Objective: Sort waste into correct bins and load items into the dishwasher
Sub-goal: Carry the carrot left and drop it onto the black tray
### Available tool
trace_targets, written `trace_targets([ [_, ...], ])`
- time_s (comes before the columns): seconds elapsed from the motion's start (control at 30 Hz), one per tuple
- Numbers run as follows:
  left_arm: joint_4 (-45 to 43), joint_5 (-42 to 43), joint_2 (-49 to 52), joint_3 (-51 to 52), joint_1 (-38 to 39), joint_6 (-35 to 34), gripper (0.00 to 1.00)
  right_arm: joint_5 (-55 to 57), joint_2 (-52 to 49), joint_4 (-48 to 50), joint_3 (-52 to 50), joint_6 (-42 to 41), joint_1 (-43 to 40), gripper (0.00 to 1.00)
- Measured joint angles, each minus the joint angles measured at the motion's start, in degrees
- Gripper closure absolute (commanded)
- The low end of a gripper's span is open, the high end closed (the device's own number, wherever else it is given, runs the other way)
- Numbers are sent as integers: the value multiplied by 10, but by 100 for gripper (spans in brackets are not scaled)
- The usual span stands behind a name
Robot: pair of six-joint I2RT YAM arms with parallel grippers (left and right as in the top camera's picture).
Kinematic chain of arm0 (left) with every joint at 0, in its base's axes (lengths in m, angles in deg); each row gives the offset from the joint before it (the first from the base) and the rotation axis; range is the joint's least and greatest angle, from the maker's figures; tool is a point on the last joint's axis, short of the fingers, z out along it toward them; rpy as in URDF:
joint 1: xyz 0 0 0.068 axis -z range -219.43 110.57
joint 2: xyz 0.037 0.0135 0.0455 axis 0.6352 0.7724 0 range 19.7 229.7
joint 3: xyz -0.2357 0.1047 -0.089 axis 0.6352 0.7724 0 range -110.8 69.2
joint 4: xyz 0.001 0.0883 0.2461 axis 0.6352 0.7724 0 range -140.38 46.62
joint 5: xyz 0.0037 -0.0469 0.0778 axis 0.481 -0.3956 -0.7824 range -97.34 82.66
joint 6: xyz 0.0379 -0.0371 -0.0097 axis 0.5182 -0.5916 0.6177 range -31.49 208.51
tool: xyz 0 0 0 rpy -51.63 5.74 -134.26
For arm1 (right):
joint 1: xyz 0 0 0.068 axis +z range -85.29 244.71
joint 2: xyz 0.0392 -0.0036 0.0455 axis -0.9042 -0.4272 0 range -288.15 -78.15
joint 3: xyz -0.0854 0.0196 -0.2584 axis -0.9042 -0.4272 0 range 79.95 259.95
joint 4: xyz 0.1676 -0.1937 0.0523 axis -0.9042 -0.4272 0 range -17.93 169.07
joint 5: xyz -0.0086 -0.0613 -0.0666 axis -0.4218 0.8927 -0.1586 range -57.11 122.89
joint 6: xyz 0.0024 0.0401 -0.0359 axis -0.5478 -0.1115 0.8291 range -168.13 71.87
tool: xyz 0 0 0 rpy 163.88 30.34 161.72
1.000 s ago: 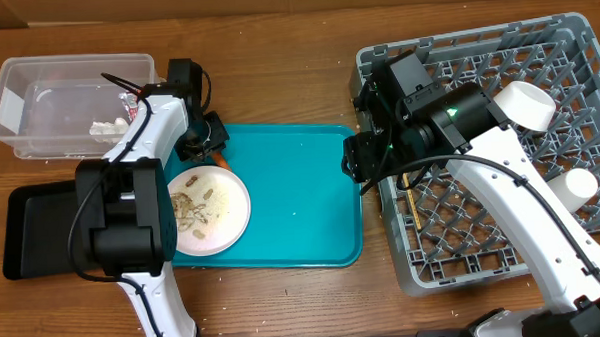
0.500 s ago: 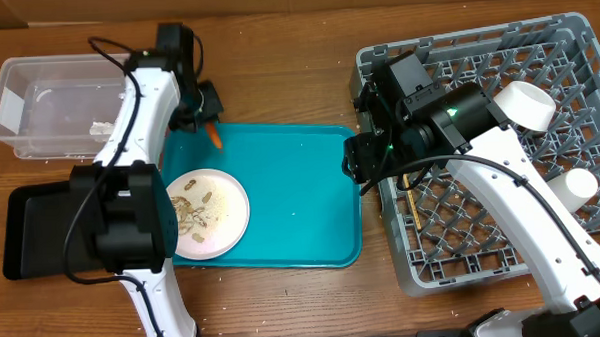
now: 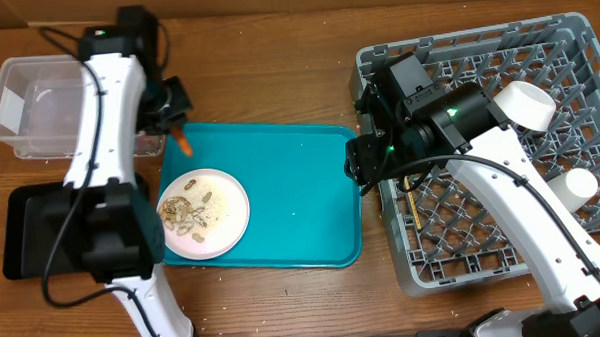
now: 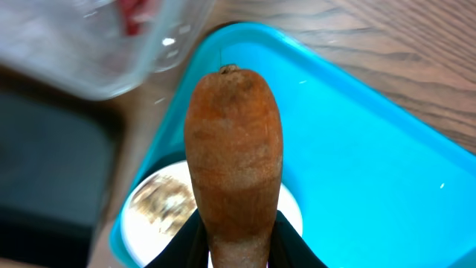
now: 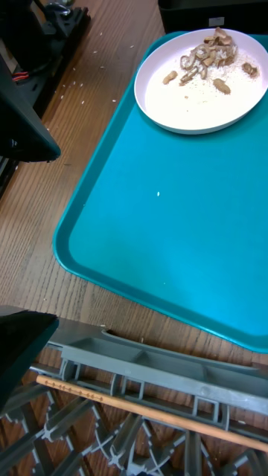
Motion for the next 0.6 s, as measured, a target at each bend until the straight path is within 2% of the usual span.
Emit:
trace_targets([
  [0.2,71,-5,-60,0,-59,0,89,0,0,0,0,0,0,33],
  [0.33,71,-21,-108,27,-105,0,89,0,0,0,0,0,0,33],
  [0.6,-48,-32,-217,227,-205,-3,87,0,0,0,0,0,0,33],
])
